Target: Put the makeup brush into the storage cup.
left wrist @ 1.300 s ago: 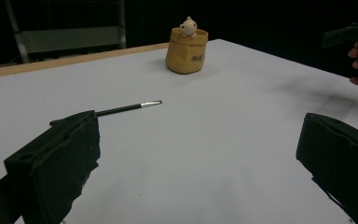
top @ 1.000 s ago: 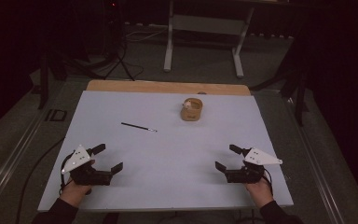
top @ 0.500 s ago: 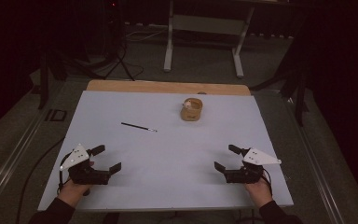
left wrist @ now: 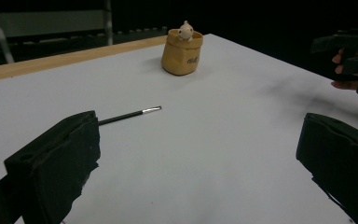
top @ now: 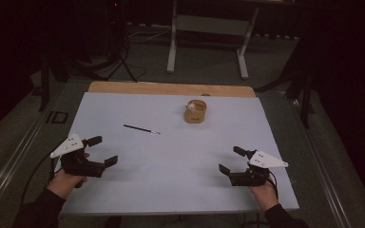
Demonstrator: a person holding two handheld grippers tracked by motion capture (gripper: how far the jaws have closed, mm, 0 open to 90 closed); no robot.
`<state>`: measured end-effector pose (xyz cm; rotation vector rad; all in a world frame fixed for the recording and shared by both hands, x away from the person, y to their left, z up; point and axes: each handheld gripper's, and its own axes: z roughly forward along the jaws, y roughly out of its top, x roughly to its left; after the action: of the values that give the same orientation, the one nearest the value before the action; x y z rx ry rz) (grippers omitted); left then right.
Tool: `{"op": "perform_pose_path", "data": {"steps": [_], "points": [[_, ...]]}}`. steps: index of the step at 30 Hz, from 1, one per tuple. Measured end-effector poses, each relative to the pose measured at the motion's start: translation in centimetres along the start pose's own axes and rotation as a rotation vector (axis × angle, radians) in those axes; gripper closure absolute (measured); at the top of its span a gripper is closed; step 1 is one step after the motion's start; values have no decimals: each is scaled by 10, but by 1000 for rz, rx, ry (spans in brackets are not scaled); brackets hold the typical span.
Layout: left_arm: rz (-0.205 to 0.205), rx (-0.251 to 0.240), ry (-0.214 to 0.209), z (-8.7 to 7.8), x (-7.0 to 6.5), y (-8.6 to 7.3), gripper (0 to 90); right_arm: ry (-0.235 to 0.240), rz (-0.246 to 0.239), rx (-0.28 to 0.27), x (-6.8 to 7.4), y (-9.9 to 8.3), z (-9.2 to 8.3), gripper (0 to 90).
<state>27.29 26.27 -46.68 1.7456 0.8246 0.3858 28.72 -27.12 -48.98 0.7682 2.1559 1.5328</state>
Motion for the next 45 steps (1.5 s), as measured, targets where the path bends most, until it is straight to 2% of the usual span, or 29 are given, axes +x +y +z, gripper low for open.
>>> {"op": "perform_pose_path", "data": {"steps": [4, 7, 10, 15, 18, 20, 22, 23, 24, 27, 31, 34, 35, 38, 39, 42, 45], "points": [[5, 30, -35, 4, 7, 10, 0, 22, -11, 9, 0, 1, 1, 107], [15, 49, -46, 8, 9, 14, 0, 26, -11, 4, 0, 2, 0, 107], [49, 112, -63, 16, 11, 21, 0, 28, -9, 1, 0, 2, 0, 133], [76, 172, -52, 24, 16, 29, 0, 28, -1, -7, 0, 2, 0, 132], [89, 195, -57, 28, 20, 33, 0, 27, -3, -2, 1, 2, 0, 132], [94, 217, -75, 30, 22, 37, 0, 28, -2, -1, 1, 2, 0, 132], [94, 217, -75, 30, 22, 37, 0, 28, -1, -2, 1, 2, 0, 132], [132, 262, -69, 34, 24, 42, 0, 28, 0, -3, 1, 2, 0, 132], [139, 278, -68, 36, 26, 44, 0, 28, 0, -3, 1, 2, 0, 132], [153, 298, -56, 40, 29, 50, 0, 28, -1, -7, 1, 2, -1, 132], [203, 321, -82, 47, 31, 58, 0, 29, -8, -5, 3, 3, 0, 132], [215, 338, -87, 50, 33, 60, 0, 29, -7, -3, 3, 3, 0, 132], [257, 392, -104, 59, 35, 64, 0, 29, -8, -3, 3, 3, 0, 132], [306, 447, -117, 70, 35, 67, 0, 24, -11, -7, 3, 3, 0, 130], [306, 447, -117, 70, 35, 67, 0, 24, -11, -7, 3, 3, 0, 130], [352, 501, -126, 82, 37, 71, 0, 25, -7, -9, 2, 3, -1, 131], [366, 525, -142, 88, 38, 73, 0, 23, -8, -9, 2, 3, -1, 131]]}}
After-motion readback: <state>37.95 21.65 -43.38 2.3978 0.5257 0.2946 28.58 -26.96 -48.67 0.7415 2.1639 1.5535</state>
